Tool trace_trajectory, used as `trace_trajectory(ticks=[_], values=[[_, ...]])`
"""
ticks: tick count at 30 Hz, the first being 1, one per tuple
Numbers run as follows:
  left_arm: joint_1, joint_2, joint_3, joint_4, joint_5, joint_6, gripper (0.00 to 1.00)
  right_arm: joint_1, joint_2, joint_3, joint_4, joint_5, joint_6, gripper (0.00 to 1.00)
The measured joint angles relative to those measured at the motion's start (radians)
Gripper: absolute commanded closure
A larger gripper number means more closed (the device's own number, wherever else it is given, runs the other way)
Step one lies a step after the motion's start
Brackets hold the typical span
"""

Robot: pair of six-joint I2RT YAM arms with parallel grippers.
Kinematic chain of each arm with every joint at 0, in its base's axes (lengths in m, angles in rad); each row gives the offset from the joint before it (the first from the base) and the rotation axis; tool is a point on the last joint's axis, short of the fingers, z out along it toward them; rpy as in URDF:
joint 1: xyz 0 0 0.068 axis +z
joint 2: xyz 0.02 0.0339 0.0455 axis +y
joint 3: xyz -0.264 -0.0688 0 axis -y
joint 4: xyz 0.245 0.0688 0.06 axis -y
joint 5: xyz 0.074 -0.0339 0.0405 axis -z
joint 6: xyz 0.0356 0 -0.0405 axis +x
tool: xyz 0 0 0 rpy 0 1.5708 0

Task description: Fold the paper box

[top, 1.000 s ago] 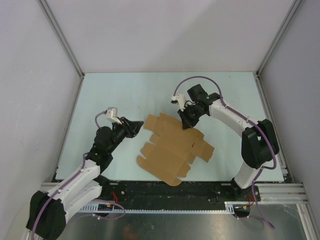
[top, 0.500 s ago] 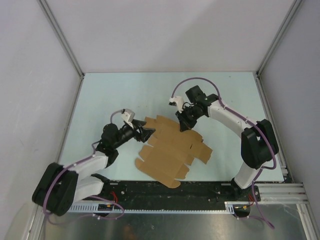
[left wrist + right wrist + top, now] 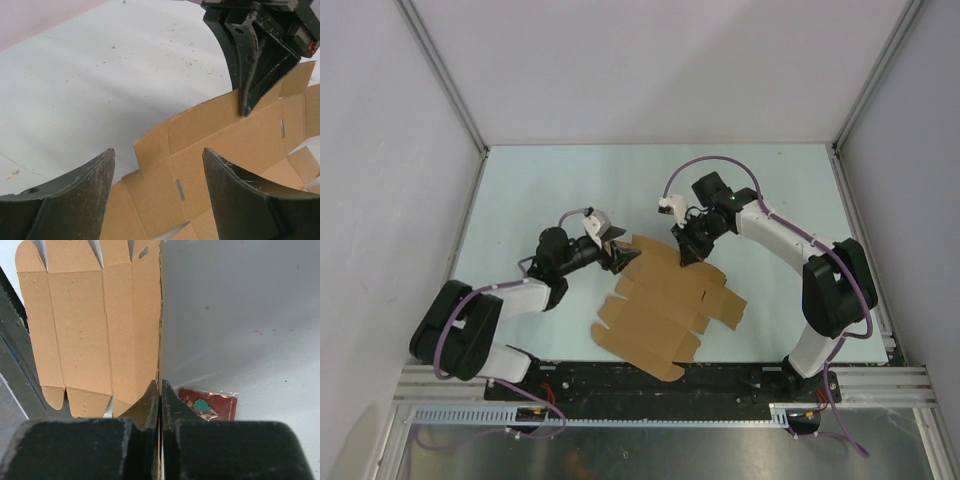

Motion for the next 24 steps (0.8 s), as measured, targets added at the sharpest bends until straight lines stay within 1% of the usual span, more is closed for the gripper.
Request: trace_trajectory(ticks=[3, 8, 9, 12, 18, 22, 24], values=[[0.009, 0.043, 0.029, 0.007, 0.016, 0.011, 0.28, 0.001, 0.000, 0.000, -0.003, -0.001, 0.000, 1.00], [0.016, 0.117, 0.069, 0.023, 0.069, 0.011, 0.40, 0.002, 0.000, 0.000, -0.007, -0.007, 0.000, 1.00], [0.016, 0.129, 0.073, 0.027, 0.082, 0.010, 0.44, 0.003, 0.000, 0.000, -0.007, -0.008, 0.000, 1.00], [0.016, 0.157, 0.087, 0.034, 0.124, -0.004, 0.50, 0.003, 0.000, 0.000, -0.007, -0.011, 0.000, 1.00], [0.016, 0.171, 0.092, 0.047, 0.190, -0.040, 0.56, 0.003, 0.000, 0.000, -0.007, -0.011, 0.000, 1.00], [0.016, 0.169, 0.092, 0.059, 0.208, -0.065, 0.61, 0.003, 0.001, 0.000, -0.006, -0.011, 0.004, 1.00], [0.015, 0.166, 0.089, 0.063, 0.209, -0.078, 0.60, 0.003, 0.001, 0.000, -0.005, -0.011, 0.009, 1.00]])
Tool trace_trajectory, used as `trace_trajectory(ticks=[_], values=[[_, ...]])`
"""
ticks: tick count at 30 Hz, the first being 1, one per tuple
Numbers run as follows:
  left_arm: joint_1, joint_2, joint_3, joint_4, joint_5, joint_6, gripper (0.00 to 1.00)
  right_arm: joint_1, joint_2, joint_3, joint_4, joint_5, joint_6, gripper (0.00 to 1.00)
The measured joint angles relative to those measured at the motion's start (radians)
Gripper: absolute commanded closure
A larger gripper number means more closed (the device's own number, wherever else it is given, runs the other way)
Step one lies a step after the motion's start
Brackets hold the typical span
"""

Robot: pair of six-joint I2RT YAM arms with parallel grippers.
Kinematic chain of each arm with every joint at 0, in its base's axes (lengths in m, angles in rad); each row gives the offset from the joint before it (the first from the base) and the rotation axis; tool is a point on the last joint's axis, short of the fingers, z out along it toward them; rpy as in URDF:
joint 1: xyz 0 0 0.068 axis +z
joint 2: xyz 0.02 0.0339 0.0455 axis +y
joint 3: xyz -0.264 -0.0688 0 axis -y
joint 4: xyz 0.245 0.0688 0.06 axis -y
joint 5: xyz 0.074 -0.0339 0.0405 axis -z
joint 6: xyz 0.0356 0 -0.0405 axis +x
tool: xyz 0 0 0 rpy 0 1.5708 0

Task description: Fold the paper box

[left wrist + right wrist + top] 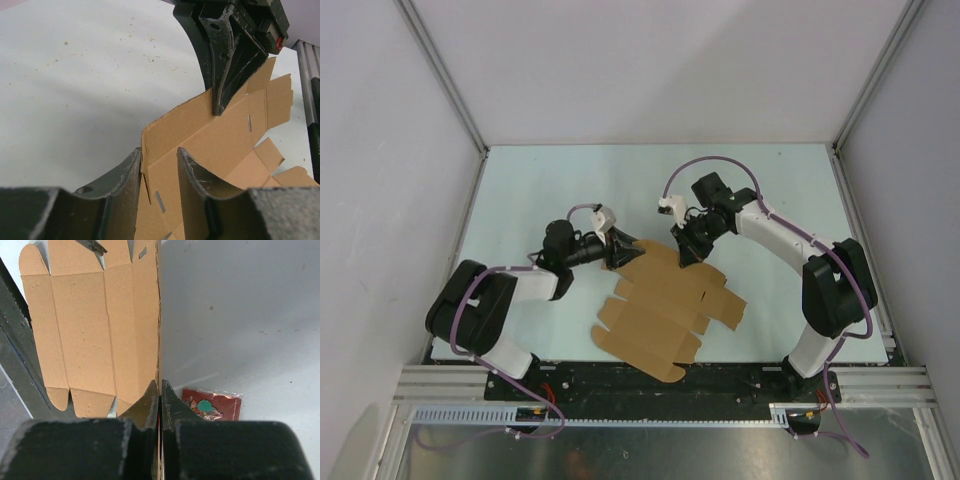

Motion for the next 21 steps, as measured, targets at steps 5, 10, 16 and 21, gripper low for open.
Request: trace_trajectory(ticks=[5, 10, 16, 21], values=[[-0.013, -0.024, -0.028, 0.009, -0.027, -0.024, 0.59, 0.003, 0.000, 0.000, 0.010, 0.000, 0.014, 1.00], [-0.045, -0.031, -0.042, 0.016, -0.055, -0.035, 0.59, 0.010, 0.000, 0.000, 0.017, 0.002, 0.029, 1.00], [-0.079, -0.031, -0.047, 0.016, -0.082, -0.042, 0.59, 0.018, 0.000, 0.000, 0.022, 0.012, 0.039, 1.00], [-0.086, -0.031, -0.047, 0.016, -0.097, -0.044, 0.59, 0.025, 0.000, 0.000, 0.028, 0.018, 0.048, 1.00]])
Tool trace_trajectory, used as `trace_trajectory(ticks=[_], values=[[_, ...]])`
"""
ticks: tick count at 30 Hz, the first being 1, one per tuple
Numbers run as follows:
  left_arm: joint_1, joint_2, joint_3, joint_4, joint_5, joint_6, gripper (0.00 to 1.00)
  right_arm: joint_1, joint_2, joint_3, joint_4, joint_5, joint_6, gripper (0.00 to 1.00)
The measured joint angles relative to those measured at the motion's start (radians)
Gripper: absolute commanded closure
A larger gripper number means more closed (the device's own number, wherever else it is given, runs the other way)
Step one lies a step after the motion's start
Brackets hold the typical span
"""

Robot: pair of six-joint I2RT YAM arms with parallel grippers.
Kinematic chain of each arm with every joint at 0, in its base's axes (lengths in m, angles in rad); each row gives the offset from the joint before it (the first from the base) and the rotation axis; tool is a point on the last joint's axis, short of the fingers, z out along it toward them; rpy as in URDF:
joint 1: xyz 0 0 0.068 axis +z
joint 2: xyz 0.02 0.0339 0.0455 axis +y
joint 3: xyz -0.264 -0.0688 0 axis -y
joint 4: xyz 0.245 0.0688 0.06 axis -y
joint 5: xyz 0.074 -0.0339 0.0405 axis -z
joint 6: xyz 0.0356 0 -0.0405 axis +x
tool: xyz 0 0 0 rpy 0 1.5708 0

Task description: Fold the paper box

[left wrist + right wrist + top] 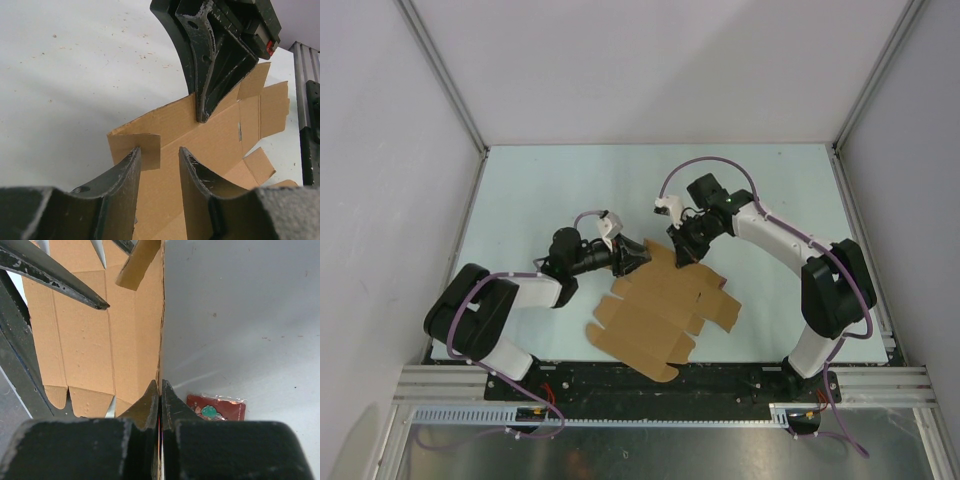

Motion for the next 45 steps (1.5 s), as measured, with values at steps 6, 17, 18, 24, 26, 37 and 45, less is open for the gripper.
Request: trace_trajectory(ticks=[6, 17, 18, 24, 26, 37, 45], values=[[-0.007, 0.013, 0.000, 0.000, -0.005, -0.001, 0.58, 0.013, 0.000, -0.006, 0.009, 0.003, 0.006, 1.00], [-0.013, 0.039, 0.013, 0.000, -0.025, -0.016, 0.49, 0.020, 0.000, -0.018, 0.027, 0.023, 0.011, 1.00], [-0.013, 0.037, 0.012, 0.000, -0.032, -0.017, 0.49, 0.020, 0.000, -0.018, 0.029, 0.025, 0.012, 1.00], [-0.013, -0.120, -0.078, -0.063, -0.165, -0.069, 0.44, 0.011, 0.000, -0.019, 0.027, 0.025, 0.012, 1.00], [-0.013, -0.198, -0.097, -0.117, -0.231, -0.098, 0.43, 0.007, 0.000, -0.021, 0.027, 0.024, 0.012, 1.00], [-0.013, -0.412, -0.260, -0.334, -0.447, -0.248, 0.42, -0.029, -0.008, -0.040, 0.020, -0.013, 0.000, 1.00], [-0.013, -0.387, -0.279, -0.378, -0.456, -0.278, 0.41, -0.040, -0.043, -0.050, 0.018, -0.072, -0.014, 1.00]])
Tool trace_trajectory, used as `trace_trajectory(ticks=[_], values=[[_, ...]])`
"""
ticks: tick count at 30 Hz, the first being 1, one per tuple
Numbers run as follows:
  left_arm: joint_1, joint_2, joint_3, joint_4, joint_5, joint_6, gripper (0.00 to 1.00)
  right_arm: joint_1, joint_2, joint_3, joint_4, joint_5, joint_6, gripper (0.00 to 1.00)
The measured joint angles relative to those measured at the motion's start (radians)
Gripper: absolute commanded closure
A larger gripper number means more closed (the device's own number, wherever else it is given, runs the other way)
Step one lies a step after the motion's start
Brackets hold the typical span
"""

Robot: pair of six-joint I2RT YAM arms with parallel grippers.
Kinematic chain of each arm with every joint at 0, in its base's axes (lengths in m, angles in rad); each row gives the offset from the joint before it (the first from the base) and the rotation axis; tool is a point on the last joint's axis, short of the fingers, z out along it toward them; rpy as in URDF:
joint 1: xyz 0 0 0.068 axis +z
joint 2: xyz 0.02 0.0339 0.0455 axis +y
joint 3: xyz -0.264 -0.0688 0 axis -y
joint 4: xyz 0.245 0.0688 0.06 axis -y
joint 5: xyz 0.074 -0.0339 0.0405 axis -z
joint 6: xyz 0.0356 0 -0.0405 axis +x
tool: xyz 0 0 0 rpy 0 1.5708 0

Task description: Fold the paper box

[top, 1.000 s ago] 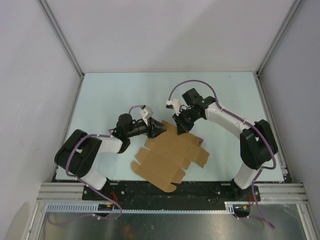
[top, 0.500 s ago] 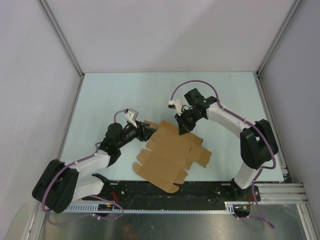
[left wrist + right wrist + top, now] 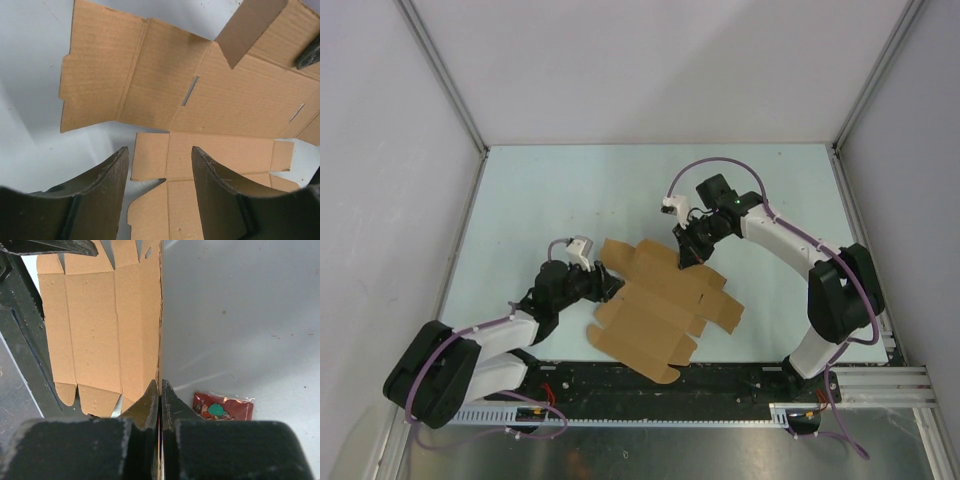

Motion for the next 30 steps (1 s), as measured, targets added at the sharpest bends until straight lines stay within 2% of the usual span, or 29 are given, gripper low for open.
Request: trace_trajectory(ticks=[15, 22, 30], values=[[0.000, 0.178, 0.003, 0.053, -0.005, -0.002, 0.43, -0.002, -0.002, 0.000, -0.002, -0.041, -0.009, 1.00], [0.000, 0.167, 0.003, 0.064, 0.018, -0.009, 0.50, -0.002, -0.002, 0.000, -0.002, -0.043, -0.009, 1.00], [0.000, 0.085, -0.001, 0.071, 0.041, -0.011, 0.54, -0.002, -0.002, 0.000, 0.000, -0.043, -0.007, 1.00]])
